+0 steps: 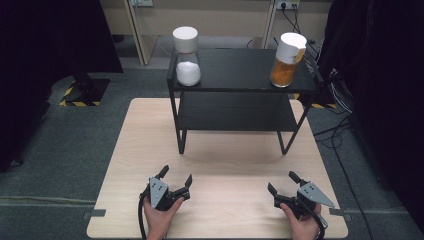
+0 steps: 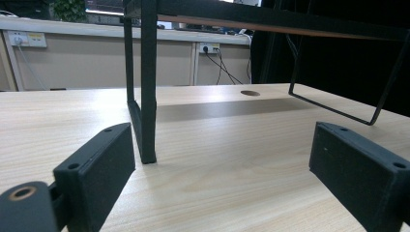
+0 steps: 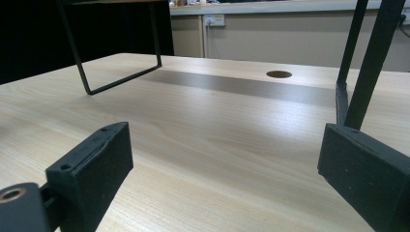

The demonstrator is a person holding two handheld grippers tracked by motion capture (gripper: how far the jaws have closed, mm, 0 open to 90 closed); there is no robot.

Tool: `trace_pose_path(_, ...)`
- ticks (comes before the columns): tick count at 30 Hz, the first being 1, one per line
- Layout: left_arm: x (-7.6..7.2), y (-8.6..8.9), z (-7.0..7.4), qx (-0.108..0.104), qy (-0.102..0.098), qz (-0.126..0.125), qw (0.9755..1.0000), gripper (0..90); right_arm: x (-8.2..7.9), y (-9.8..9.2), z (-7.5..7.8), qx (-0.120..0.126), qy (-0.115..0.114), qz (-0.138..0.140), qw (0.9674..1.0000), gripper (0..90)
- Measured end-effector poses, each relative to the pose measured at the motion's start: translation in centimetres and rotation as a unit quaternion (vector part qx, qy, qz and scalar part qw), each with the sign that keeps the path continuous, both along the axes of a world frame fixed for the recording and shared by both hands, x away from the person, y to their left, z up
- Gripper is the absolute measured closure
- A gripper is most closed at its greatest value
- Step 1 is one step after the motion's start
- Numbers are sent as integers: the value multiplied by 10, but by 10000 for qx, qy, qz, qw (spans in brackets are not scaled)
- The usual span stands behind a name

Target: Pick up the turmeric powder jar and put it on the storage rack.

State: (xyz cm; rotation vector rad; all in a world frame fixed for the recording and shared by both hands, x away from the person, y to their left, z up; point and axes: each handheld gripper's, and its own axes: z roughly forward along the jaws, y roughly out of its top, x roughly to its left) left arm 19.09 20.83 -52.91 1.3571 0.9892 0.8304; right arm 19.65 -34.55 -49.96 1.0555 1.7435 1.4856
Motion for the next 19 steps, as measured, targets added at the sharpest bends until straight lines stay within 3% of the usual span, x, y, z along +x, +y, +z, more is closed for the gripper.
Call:
trace_pose_path(10,0,0,0,5,-3,-1,10000,85,-2,2,-1,-107,-92,20,9999,55)
trace_pose_path(19,1,1,1,-39,38,-1,10000,85,-3,0,-4,-39,-149,32,9999,47)
